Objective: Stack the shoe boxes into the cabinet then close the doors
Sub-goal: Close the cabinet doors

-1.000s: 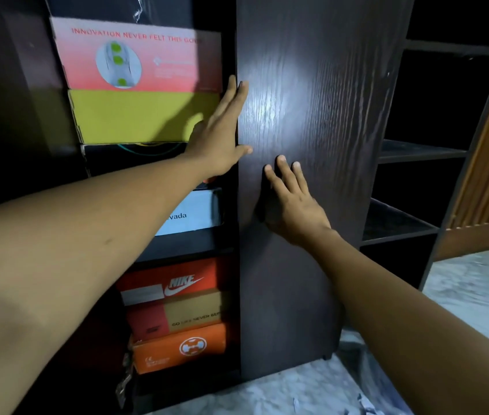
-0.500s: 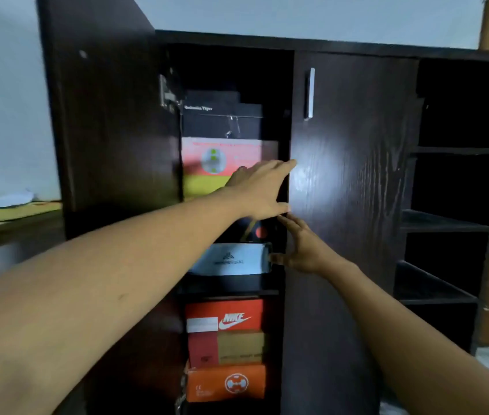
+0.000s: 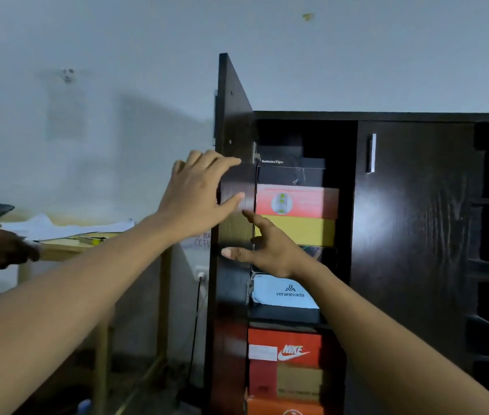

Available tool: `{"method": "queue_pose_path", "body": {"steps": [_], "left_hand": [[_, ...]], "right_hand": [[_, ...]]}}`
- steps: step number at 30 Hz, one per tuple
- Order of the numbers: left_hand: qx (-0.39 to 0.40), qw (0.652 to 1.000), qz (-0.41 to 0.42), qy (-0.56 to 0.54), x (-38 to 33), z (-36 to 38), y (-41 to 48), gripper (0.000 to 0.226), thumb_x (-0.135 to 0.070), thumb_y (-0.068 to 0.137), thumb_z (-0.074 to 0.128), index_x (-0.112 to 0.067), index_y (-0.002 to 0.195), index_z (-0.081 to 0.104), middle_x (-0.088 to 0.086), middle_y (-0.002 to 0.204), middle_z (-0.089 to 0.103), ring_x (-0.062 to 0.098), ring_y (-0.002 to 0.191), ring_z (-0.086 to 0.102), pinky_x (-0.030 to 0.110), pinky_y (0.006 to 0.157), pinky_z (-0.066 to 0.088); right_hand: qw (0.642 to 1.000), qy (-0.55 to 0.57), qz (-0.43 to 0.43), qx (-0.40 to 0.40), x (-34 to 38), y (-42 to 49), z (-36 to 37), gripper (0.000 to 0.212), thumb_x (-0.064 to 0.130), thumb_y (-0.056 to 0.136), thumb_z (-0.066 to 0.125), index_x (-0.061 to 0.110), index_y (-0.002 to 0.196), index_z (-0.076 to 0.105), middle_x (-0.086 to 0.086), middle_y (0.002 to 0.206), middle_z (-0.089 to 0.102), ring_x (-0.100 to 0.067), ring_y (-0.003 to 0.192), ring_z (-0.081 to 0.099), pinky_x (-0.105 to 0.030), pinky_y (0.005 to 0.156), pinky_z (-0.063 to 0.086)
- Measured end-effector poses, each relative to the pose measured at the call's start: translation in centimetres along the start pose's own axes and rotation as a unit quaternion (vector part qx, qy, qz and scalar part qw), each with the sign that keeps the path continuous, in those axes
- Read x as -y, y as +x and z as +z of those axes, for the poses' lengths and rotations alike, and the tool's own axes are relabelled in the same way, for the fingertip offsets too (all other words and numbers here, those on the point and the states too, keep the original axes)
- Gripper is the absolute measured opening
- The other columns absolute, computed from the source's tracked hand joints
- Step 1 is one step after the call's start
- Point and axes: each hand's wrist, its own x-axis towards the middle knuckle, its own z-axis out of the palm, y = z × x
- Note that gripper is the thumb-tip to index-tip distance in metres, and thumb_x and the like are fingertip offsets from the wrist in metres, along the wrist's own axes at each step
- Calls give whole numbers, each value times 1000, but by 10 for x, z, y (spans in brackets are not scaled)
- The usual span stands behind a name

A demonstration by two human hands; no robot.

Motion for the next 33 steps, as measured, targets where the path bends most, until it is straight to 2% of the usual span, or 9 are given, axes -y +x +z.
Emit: {"method": "queue_pose_path", "body": {"steps": [3, 6, 8, 11, 13, 19, 21, 24, 33], "left_hand": [[15, 994, -86, -59, 21, 2, -17, 66, -52, 89, 61, -26, 145, 40, -4, 131, 52, 19, 124, 44, 42, 100, 40], [80, 972, -149, -162, 30, 11, -26, 67, -47, 92, 62, -29, 150, 34, -8, 137, 53, 17, 128, 45, 44, 105, 40], [119, 956, -151, -222, 29, 18, -29, 63, -40, 95, 60, -30, 151, 33, -6, 144, 50, 15, 129, 47, 36, 105, 40], [119, 940, -152, -281, 26, 26, -32, 58, -32, 97, 59, -30, 151, 35, -7, 146, 49, 14, 130, 49, 35, 103, 45], [111, 931, -157, -311, 24, 32, -32, 58, -31, 97, 59, -30, 150, 36, -6, 147, 48, 15, 131, 49, 40, 104, 47], [108, 917, -109, -369, 3, 51, -21, 61, -32, 94, 64, -34, 150, 39, -14, 132, 53, 2, 116, 53, 19, 84, 53], [100, 910, -99, -391, -15, 63, -15, 64, -33, 92, 66, -32, 150, 39, -15, 130, 51, 0, 115, 53, 17, 83, 51], [90, 897, -92, -422, -48, 84, -5, 68, -35, 91, 67, -33, 151, 35, -15, 131, 45, -3, 115, 49, 14, 87, 45], [165, 934, 0, -318, -123, 177, 32, 83, -34, 87, 73, -43, 153, 23, -9, 153, 25, 16, 141, 29, 44, 115, 35]], "right_hand": [[1000, -7, -18, -16, 13, 7, 17, 109, 56, 72, 80, 21, 156, 20, 6, 157, 32, -15, 138, 40, -35, 112, 40], [998, -18, -44, -49, 17, 12, 27, 98, 41, 76, 83, 20, 153, 26, 20, 131, 39, 3, 122, 36, 3, 91, 30], [996, -19, -54, -61, 16, 16, 30, 94, 32, 77, 84, 23, 151, 28, 24, 121, 40, 9, 112, 39, 8, 77, 29], [995, -19, -66, -71, 7, 18, 34, 90, 28, 78, 84, 26, 150, 29, 29, 116, 43, 20, 99, 45, 9, 76, 30], [994, -22, -70, -77, 4, 16, 34, 93, 29, 79, 83, 25, 153, 26, 25, 123, 42, 13, 111, 41, 4, 85, 30], [996, -8, -51, -73, -17, 0, 11, 100, 33, 76, 79, 34, 156, 18, 16, 140, 48, -7, 123, 57, -34, 104, 49], [997, 4, -40, -71, -26, -12, -5, 98, 25, 80, 77, 34, 157, 18, 10, 142, 52, -2, 116, 62, -34, 101, 52], [996, 14, -35, -79, -42, -32, -35, 79, 7, 84, 73, 28, 150, 35, 9, 118, 65, -11, 99, 69, -33, 86, 60], [976, -75, 33, -203, -137, -68, -113, 65, 13, 89, 72, 41, 139, 40, 15, 88, 69, 3, 79, 68, -15, 70, 56]]}}
